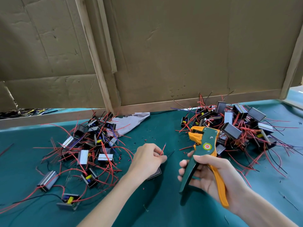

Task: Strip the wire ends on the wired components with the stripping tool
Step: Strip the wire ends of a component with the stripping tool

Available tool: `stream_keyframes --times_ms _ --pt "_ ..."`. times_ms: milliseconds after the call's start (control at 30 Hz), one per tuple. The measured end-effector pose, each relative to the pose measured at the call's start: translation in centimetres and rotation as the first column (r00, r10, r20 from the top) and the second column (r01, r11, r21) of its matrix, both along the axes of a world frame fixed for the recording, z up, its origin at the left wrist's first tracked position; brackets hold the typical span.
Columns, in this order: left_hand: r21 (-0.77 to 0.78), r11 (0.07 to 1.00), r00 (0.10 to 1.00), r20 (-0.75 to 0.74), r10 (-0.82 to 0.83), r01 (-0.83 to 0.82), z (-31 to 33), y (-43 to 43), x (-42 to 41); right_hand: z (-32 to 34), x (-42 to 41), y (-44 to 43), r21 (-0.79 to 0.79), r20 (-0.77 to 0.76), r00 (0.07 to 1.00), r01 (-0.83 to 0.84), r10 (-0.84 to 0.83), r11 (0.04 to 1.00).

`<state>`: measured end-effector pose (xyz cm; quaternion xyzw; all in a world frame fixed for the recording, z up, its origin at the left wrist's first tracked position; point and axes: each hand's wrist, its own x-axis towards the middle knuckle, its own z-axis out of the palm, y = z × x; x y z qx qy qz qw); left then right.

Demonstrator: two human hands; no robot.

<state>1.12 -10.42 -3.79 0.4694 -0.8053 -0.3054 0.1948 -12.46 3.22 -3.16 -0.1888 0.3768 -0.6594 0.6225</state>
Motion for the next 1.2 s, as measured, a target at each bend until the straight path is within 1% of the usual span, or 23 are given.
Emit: stream_keyframes --times_ms 100,167,267,333,400,467,567,733,833,967,1100,1200 --pt "-0.011 0.999 0.996 -0.075 -0.047 0.046 0.4 -0.3 0.3 -0.2 -0.1 0.0 -0.004 0.006 1.0 -0.006 0.006 1.0" --pt "0.045 0.994 0.978 -0.186 -0.093 0.103 0.8 -0.5 0.5 -0.3 -0.2 0.0 -0.008 -0.007 1.0 -0.024 0.024 1.0" --pt "0.14 0.965 0.912 -0.38 -0.154 0.221 2.0 -0.7 0.9 -0.2 -0.4 -0.1 -0.001 -0.082 0.992 -0.092 0.092 0.996" --pt "0.157 0.937 0.847 -0.494 -0.199 0.312 2.8 -0.8 1.3 -0.2 -0.4 -0.1 0.001 -0.137 0.98 -0.143 0.142 0.99" --pt "0.139 0.92 0.804 -0.544 -0.239 0.367 3.5 -1.0 1.7 -0.2 -0.4 0.0 -0.013 -0.17 0.967 -0.196 0.191 0.98" --pt "0.093 0.913 0.798 -0.526 -0.293 0.396 4.1 -1.2 2.1 -0.2 -0.2 0.1 -0.038 -0.206 0.949 -0.252 0.239 0.967" --pt "0.067 0.896 0.789 -0.507 -0.348 0.439 4.8 -1.0 2.4 -0.2 -0.1 0.2 -0.054 -0.249 0.927 -0.302 0.28 0.952" --pt "0.029 0.889 0.803 -0.444 -0.397 0.456 5.6 -0.7 2.7 0.2 -0.1 0.5 -0.086 -0.257 0.922 -0.319 0.289 0.944" --pt "-0.013 0.885 0.81 -0.398 -0.431 0.464 6.0 -0.5 2.9 0.6 -0.1 0.6 -0.077 -0.271 0.919 -0.317 0.286 0.945" --pt "-0.011 0.882 0.806 -0.402 -0.435 0.47 6.2 -0.3 2.9 0.8 0.1 0.9 -0.078 -0.308 0.912 -0.309 0.272 0.948" --pt "-0.001 0.86 0.793 -0.387 -0.471 0.51 6.5 -0.3 3.1 1.0 0.2 1.1 -0.072 -0.341 0.899 -0.316 0.274 0.946" --pt "0.026 0.843 0.777 -0.404 -0.483 0.537 6.7 -0.2 3.2 0.9 0.2 1.2 -0.076 -0.366 0.889 -0.323 0.275 0.943"
